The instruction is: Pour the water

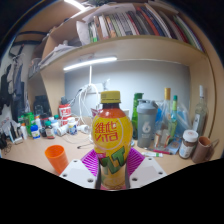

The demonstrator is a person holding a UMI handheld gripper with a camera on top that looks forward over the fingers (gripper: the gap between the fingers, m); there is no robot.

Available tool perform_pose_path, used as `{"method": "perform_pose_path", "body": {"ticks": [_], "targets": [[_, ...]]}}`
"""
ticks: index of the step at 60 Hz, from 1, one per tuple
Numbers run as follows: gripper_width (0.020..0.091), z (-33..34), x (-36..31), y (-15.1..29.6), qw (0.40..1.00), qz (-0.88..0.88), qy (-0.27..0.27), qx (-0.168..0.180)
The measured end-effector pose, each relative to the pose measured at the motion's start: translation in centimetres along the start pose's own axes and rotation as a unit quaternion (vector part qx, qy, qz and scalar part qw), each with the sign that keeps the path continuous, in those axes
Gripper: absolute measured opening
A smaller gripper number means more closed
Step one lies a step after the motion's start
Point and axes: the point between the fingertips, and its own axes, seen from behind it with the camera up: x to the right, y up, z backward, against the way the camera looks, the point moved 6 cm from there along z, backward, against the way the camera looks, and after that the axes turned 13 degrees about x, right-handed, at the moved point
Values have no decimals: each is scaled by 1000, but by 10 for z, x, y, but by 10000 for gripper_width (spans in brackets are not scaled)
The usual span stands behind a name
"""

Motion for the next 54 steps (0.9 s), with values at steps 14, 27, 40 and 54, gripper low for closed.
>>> {"method": "perform_pose_path", "body": {"ticks": [14, 27, 40, 54], "targets": [[358, -6, 15, -17, 1000, -2, 21, -14], [445, -4, 14, -21, 999, 13, 43, 5], [712, 8, 21, -20, 998, 43, 31, -14], [801, 59, 18, -15, 998, 36, 39, -24]]}}
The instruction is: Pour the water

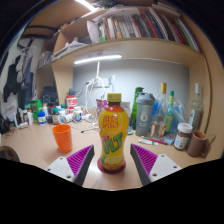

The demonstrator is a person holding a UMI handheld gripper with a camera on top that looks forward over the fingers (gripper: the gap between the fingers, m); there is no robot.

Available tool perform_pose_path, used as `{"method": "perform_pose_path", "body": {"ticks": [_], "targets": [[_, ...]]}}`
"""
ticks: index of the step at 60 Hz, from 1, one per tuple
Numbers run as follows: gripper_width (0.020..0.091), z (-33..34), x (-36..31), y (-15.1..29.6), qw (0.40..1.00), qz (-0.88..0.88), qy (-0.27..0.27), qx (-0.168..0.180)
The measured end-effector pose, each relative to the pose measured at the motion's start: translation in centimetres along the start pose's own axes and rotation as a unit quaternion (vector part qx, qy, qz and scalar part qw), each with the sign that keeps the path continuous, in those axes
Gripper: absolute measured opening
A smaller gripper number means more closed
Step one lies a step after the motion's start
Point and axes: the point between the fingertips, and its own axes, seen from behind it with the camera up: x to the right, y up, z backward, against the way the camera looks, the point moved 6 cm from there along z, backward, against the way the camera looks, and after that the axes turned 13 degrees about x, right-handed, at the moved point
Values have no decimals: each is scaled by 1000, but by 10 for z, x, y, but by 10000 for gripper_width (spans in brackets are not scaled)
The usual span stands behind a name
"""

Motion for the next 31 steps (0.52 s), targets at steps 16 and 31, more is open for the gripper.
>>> {"method": "perform_pose_path", "body": {"ticks": [16, 31], "targets": [[812, 123, 3, 27, 997, -63, -36, 37], [811, 224, -1, 40, 990, -115, -48, 71]]}}
